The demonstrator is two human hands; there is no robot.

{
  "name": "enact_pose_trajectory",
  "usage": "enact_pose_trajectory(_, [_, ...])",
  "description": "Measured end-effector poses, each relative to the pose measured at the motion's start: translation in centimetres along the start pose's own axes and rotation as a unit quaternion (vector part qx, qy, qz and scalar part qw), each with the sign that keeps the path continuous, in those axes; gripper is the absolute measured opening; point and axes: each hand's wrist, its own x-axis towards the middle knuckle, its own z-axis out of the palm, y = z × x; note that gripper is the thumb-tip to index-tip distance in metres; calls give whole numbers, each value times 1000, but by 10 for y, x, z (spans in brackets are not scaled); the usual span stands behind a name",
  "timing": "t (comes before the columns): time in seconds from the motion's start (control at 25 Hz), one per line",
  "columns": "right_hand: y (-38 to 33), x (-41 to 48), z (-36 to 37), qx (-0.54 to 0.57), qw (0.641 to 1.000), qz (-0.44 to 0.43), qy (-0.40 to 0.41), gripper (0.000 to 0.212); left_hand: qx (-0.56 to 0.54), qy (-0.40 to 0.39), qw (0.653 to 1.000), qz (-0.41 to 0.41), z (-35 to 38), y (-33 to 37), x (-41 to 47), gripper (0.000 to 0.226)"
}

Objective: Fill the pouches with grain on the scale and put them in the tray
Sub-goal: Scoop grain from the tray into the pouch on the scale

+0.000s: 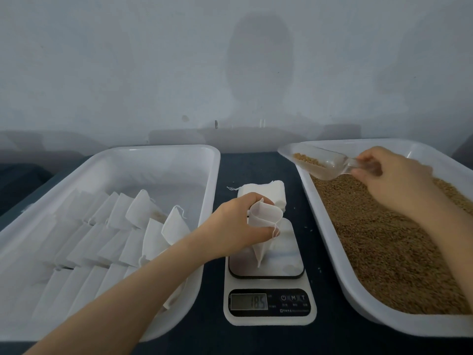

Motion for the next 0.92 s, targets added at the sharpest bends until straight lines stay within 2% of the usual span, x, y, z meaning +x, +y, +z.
enact_pose_trajectory(0.16, [-10, -7, -6, 61, 991, -114, 17, 24, 2, -8, 1000, -11, 0, 2, 1, 48])
enact_pose_trajectory(0.28, [-10, -10, -13, 61, 984, -166, 5, 22, 5, -11, 1000, -12, 0, 2, 1, 50])
enact_pose_trajectory(0.64, [-3, -8, -18, 37, 975, -216, 40, 27, 15, -12, 1000, -14, 0, 1, 2, 45])
enact_pose_trajectory(0.76, [-3, -7, -22, 31, 970, -234, 52, 27, 9, -14, 1000, -15, 1, 1, 3, 52])
enact_pose_trajectory(0.92, [-7, -2, -31, -6, 968, -248, 35, 23, 4, -12, 1000, -11, 0, 1, 3, 52])
